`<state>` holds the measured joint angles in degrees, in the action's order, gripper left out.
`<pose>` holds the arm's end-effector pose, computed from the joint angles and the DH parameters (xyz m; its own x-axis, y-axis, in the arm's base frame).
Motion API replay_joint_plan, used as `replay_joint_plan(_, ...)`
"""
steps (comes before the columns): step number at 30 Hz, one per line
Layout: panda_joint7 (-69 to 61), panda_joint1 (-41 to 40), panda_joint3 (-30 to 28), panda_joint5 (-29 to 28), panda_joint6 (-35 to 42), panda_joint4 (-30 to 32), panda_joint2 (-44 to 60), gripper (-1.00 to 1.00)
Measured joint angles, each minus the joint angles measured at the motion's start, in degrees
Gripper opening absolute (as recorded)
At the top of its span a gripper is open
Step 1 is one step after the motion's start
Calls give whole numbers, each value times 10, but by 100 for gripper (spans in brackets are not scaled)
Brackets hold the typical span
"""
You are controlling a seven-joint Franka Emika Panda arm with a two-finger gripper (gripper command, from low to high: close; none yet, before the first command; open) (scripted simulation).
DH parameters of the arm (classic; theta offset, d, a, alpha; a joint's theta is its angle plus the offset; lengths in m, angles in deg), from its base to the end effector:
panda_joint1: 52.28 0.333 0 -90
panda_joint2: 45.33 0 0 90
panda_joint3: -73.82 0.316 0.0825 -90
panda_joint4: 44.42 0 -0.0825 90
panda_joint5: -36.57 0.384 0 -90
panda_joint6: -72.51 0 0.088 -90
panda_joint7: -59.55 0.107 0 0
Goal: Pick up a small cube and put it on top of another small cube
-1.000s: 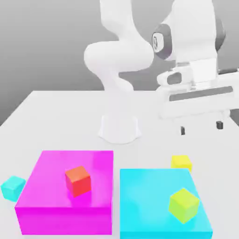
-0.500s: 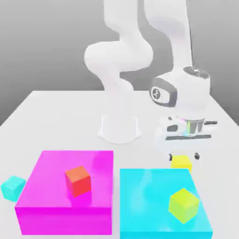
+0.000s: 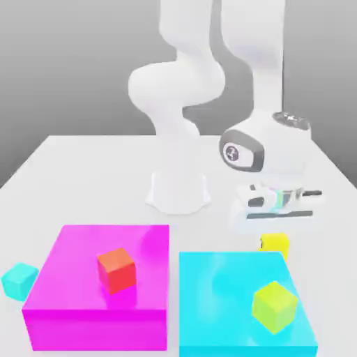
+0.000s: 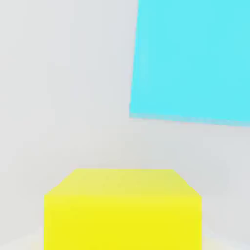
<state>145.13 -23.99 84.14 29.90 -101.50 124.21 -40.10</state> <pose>0.2445 0.2099 0.1610 0.7617 -0.6479 -0.0032 -0.6479 -0.7617 -0.0055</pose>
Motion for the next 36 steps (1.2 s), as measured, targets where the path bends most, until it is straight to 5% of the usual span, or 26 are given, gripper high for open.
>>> replay_joint_plan(8,-90,16,-23,116,96,-8,-104,-100)
replay_joint_plan(26,-313,-277,-229,198,209,-228,-60,-100)
replay_joint_plan(36,-374,-447,-328,143,250,-258,-15,-100)
